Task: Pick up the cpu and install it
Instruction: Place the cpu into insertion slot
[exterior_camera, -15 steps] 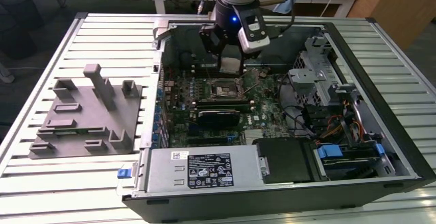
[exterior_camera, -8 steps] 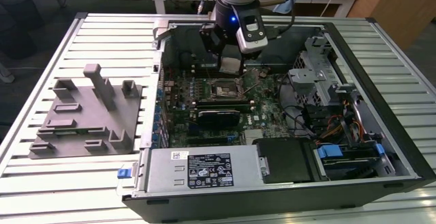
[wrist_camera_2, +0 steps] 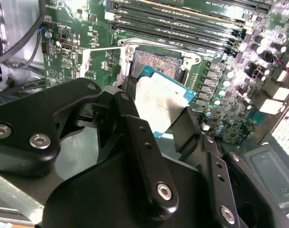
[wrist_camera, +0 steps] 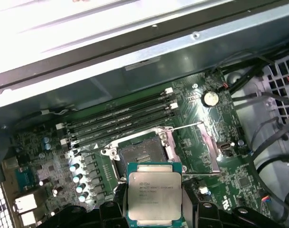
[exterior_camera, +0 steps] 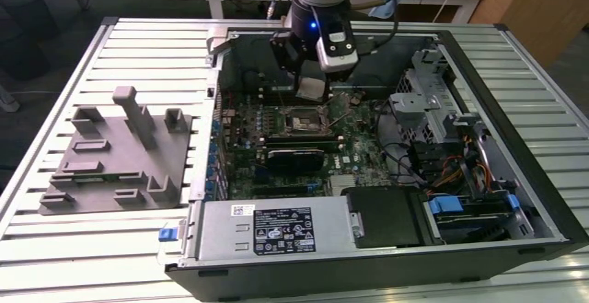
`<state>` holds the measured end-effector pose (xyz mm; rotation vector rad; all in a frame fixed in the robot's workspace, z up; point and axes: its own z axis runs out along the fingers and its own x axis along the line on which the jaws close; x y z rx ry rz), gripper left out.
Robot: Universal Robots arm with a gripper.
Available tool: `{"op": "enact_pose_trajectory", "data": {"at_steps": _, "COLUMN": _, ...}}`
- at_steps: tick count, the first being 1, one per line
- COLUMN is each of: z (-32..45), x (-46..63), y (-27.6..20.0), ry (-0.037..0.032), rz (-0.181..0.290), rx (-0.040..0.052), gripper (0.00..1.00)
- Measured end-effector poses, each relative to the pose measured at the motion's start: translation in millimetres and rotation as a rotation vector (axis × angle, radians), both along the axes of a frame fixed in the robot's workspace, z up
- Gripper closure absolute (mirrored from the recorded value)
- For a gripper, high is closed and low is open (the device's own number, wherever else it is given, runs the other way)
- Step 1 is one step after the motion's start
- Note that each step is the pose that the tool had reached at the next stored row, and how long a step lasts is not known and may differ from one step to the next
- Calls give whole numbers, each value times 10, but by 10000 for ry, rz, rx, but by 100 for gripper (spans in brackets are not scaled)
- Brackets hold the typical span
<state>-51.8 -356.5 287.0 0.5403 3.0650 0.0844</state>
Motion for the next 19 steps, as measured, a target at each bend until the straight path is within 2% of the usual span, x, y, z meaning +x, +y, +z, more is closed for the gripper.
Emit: {"op": "enact_pose_trajectory", "data": {"at_steps": 19, "z": -1, "x": 0, "y": 0, "ry": 0, "rz": -3233, "rx": 0, "gripper": 46}}
